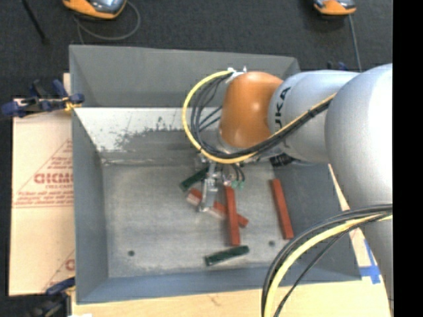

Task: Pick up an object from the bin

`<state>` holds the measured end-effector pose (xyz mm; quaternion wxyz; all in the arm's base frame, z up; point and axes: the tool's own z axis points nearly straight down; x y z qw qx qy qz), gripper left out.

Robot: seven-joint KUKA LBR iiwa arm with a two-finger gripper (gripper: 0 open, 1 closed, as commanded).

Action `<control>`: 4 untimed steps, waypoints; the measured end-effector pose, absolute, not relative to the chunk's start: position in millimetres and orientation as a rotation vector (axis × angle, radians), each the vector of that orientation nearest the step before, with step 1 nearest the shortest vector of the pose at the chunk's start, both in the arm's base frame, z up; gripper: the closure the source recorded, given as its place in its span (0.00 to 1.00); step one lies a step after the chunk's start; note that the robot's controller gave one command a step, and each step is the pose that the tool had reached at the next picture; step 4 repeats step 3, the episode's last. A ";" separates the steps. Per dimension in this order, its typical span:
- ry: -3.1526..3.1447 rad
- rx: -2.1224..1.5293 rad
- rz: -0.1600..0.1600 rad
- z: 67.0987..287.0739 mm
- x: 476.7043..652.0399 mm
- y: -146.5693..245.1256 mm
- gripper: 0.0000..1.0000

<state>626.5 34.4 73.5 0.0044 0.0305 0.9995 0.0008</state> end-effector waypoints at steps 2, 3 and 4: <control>3.129 0.108 0.003 74.4 628.3 33.3 1.00; 3.126 0.117 0.003 178.5 631.7 32.4 1.00; 3.126 0.117 0.003 178.5 631.7 32.4 1.00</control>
Offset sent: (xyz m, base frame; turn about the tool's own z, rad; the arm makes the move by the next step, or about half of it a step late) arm 0.0000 0.0000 0.0000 0.0000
